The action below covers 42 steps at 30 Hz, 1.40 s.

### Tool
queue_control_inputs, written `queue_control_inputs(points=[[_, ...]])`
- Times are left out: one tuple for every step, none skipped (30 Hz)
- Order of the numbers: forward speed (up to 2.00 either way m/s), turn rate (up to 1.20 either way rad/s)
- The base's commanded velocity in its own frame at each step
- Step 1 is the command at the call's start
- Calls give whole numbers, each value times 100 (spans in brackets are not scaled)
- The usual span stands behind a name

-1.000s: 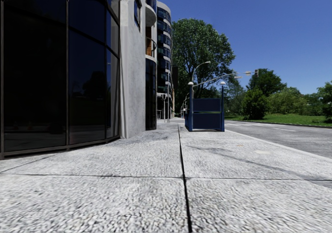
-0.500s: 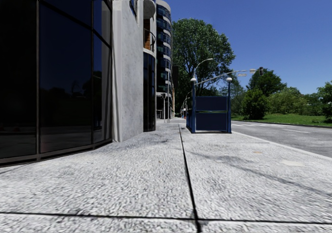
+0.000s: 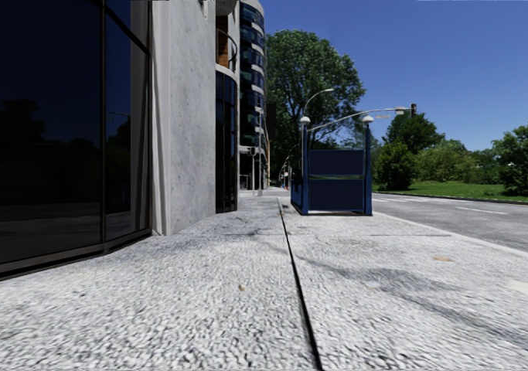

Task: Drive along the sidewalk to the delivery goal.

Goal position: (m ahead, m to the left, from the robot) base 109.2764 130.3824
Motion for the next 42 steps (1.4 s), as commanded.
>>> queue_control_inputs(points=[[191,-27],[191,-27],[191,-27],[191,-27],[191,-22],[191,-22],[191,0],[191,0],[191,0],[191,0],[191,0],[191,0],[191,0],[191,0],[191,0],[191,0],[191,0],[191,0],[191,0],[191,0],[191,0],[191,0],[191,0],[191,0],[191,0],[191,0],[191,0],[191,0],[191,0],[191,0],[191,0],[191,0],[191,0],[191,0],[191,0],[191,0],[191,0],[191,0],[191,0],[191,0],[191,0],[191,0]])
